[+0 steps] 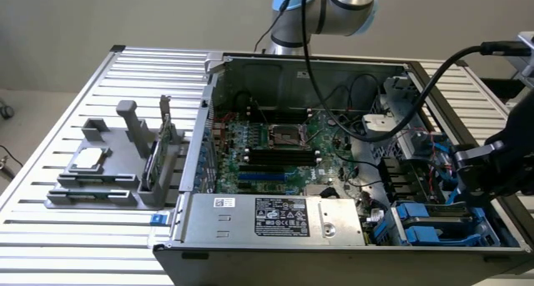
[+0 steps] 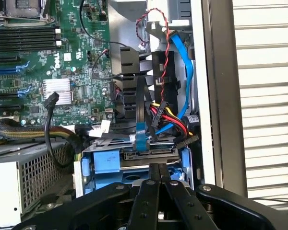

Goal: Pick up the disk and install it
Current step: 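Insert the first disk wire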

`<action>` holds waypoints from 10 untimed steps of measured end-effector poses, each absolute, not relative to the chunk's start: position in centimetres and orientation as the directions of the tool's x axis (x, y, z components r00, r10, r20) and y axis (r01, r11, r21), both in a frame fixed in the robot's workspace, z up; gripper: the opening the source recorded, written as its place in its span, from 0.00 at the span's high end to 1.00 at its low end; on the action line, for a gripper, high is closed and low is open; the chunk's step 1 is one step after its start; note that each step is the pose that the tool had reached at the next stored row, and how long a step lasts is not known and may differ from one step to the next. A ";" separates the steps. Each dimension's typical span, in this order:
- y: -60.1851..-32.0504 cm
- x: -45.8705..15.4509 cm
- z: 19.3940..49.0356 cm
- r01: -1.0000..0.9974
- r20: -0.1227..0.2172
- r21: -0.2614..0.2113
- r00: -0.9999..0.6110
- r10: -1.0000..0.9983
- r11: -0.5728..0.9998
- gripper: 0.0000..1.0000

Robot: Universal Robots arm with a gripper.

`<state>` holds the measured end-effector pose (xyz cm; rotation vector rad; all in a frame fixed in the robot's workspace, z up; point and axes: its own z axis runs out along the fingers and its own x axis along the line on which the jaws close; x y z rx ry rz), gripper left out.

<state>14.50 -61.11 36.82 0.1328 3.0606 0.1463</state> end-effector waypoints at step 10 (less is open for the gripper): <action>-61.1 14.6 36.8 0.147 -0.068 0.115 -0.986 0.155 0.982 0.89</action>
